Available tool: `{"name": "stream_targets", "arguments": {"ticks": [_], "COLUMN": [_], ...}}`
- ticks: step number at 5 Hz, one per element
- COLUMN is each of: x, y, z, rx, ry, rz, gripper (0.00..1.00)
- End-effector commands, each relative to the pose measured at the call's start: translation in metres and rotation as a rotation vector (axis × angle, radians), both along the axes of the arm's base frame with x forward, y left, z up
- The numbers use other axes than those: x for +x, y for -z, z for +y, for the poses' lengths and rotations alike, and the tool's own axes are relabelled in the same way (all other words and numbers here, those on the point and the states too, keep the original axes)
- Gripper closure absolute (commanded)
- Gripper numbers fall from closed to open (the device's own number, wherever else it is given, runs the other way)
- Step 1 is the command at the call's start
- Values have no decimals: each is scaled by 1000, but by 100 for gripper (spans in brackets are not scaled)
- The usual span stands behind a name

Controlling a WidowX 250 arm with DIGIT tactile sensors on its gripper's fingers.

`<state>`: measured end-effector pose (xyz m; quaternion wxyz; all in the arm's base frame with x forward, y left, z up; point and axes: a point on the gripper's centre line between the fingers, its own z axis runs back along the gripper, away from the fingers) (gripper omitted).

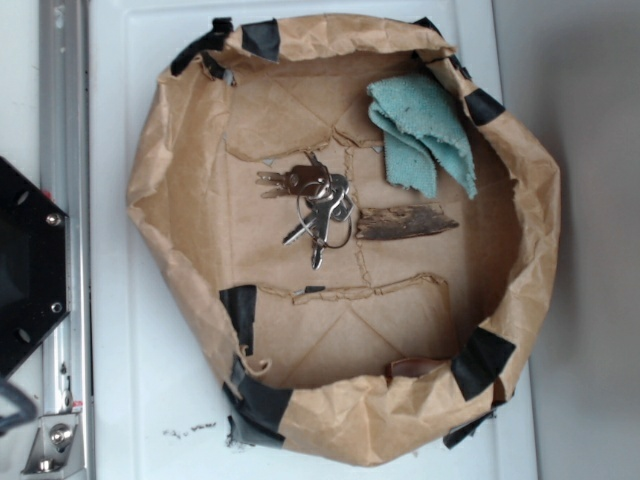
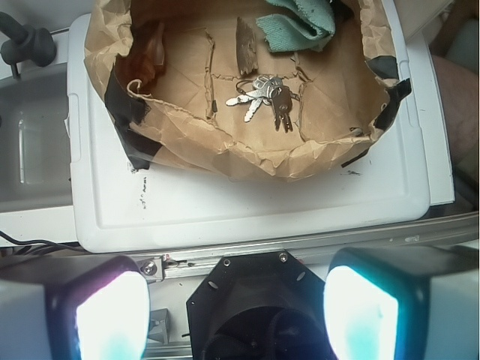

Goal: Grab the silver keys.

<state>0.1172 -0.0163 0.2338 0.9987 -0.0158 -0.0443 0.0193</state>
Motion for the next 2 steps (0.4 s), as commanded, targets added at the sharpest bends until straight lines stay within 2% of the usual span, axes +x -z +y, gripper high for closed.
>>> {"name": "stream_targets", "arguments": {"ticks": [1,2], "x": [100,108], "y": [16,22], "z": [10,21], "rx": [-5,-43], "ry": [-20,130], "rz": [-106,-99], "gripper": [0,0]}}
